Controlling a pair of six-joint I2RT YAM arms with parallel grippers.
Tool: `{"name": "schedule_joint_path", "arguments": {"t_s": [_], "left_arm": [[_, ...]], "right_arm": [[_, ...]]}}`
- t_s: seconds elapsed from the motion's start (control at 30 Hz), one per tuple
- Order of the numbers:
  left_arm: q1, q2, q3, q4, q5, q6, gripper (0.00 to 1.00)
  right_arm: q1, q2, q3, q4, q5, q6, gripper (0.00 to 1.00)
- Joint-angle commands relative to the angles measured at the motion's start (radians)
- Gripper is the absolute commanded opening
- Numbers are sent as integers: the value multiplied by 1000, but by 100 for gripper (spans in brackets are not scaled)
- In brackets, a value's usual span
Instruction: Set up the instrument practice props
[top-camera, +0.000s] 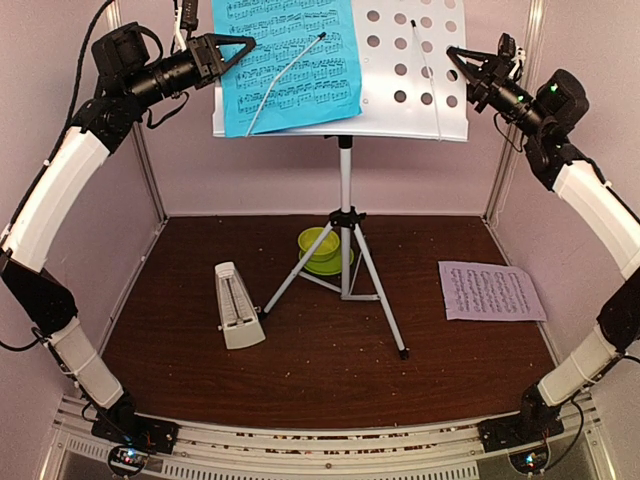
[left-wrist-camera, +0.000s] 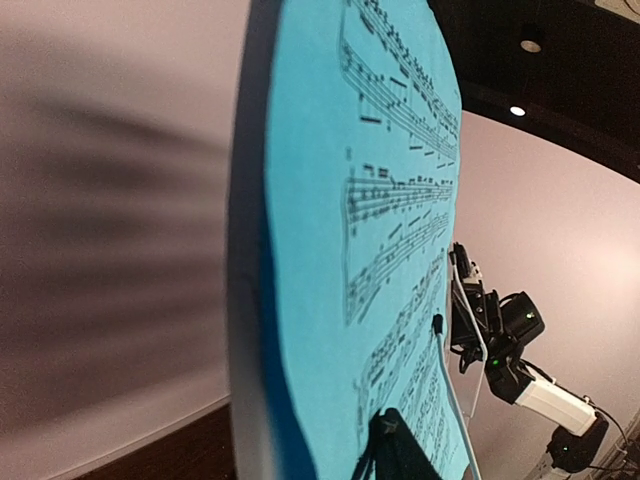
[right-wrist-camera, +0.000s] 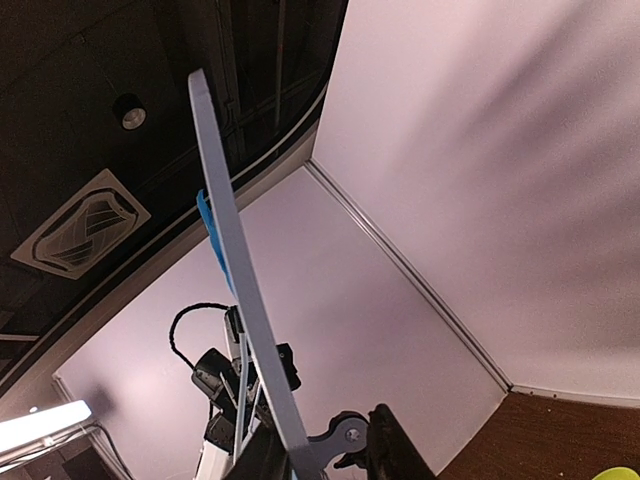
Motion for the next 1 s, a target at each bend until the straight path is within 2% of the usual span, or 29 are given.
{"name": "schedule_joint_path", "arguments": {"t_s": [0.0, 0.07, 0.1, 0.2, 0.37, 0.47, 0.63, 0.77, 0.97], "left_arm": [[-12, 1, -17, 9, -59, -11, 20], [-13, -1, -19, 9, -58, -4, 22], [-14, -4, -22, 9, -58, 0, 26], [-15, -26, -39, 10, -64, 25, 34], [-15, -75, -74, -4, -100, 91, 52], [-14, -109, -111, 11, -107, 107, 65], [-7, -160, -156, 5, -106, 134, 96], [-1, -203, -197, -8, -124, 149, 98], [0, -213, -173, -73, -106, 187, 98]], "right_arm": [[17, -27, -13, -91, -30, 32, 18], [16, -31, -19, -85, -24, 28, 19], [16, -35, -23, -80, -20, 24, 23], [16, -50, -31, -88, -4, -7, 45], [16, -78, -31, -89, -4, -42, 64], [16, -94, -30, -110, -4, -63, 71], [16, -143, -60, -146, 7, -105, 79], [13, -194, -111, -201, 36, -155, 82], [6, -238, -146, -298, 75, -219, 84]]}}
